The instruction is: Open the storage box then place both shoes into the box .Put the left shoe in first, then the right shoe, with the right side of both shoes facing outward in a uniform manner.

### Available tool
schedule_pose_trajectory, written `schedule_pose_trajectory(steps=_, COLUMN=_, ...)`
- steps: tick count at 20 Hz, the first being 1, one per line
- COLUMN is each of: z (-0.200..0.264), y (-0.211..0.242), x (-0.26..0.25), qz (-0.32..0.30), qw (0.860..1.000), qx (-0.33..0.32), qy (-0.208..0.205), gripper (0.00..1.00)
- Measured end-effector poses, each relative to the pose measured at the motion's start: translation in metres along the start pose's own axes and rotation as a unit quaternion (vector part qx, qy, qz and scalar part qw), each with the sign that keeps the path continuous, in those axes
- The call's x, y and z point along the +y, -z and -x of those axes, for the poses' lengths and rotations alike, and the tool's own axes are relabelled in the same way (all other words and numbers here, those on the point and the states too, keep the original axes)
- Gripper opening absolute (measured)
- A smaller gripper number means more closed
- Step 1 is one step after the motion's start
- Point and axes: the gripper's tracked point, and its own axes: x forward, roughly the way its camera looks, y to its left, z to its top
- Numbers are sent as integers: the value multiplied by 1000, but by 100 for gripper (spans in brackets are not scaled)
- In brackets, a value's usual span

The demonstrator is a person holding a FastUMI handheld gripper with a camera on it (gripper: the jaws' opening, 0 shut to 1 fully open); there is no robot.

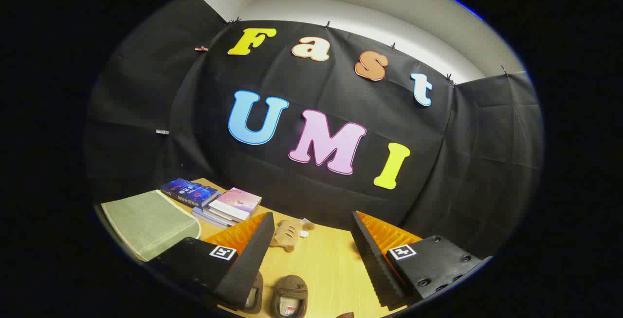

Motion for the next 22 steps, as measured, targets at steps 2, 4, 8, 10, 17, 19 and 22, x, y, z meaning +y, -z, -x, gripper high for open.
schedule_pose_trajectory(steps=2, z=0, y=1, x=-1, qz=8, qw=1000, qx=2, qy=3, gripper=97)
schedule_pose_trajectory(steps=4, z=1, y=2, x=0, qz=11, qw=1000, qx=3, qy=1, gripper=97)
schedule_pose_trajectory(steps=8, z=0, y=6, x=1, qz=3, qw=1000, qx=10, qy=-1, gripper=97)
schedule_pose_trajectory(steps=10, z=-1, y=7, x=0, qz=-1, qw=1000, qx=11, qy=-1, gripper=97)
schedule_pose_trajectory(steps=17, z=-6, y=8, x=4, qz=-4, qw=1000, qx=13, qy=-7, gripper=97)
schedule_pose_trajectory(steps=19, z=-8, y=8, x=7, qz=-3, qw=1000, qx=13, qy=-10, gripper=97)
schedule_pose_trajectory(steps=22, z=-9, y=10, x=16, qz=-10, qw=999, qx=15, qy=-29, gripper=97)
